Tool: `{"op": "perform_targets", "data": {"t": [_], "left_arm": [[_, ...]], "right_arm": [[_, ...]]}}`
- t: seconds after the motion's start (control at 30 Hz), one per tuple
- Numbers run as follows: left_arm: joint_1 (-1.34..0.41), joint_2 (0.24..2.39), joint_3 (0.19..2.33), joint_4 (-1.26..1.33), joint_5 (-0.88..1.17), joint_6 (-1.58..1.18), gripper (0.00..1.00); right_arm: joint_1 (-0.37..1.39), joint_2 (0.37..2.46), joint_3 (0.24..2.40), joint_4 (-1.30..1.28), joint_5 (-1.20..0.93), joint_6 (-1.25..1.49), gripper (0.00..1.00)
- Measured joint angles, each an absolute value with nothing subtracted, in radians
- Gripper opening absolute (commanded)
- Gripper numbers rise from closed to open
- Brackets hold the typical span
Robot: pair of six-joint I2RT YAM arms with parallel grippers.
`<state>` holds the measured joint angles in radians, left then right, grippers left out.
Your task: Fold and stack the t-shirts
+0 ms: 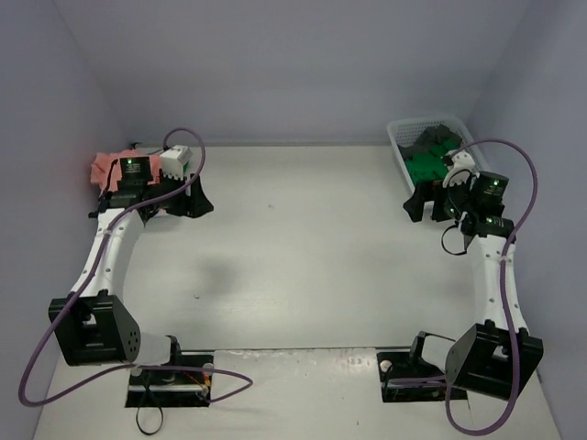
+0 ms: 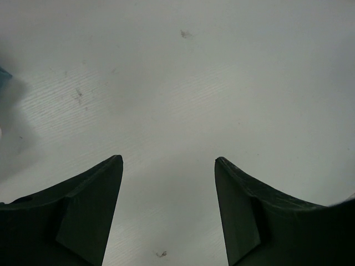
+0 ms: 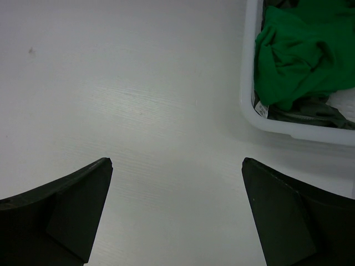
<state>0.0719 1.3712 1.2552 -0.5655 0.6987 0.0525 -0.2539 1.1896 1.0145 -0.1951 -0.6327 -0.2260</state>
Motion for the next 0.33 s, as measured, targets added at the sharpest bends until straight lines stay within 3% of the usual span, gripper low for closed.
{"op": "perform_targets", "data": {"t": [0.33], "left_arm": [[0.072, 1.329, 1.137, -0.466, 0.673, 0.053, 0.62]], "right_arm": [[-0.313, 1.131, 0.942, -0.172, -0.682, -0.245, 1.00]]}}
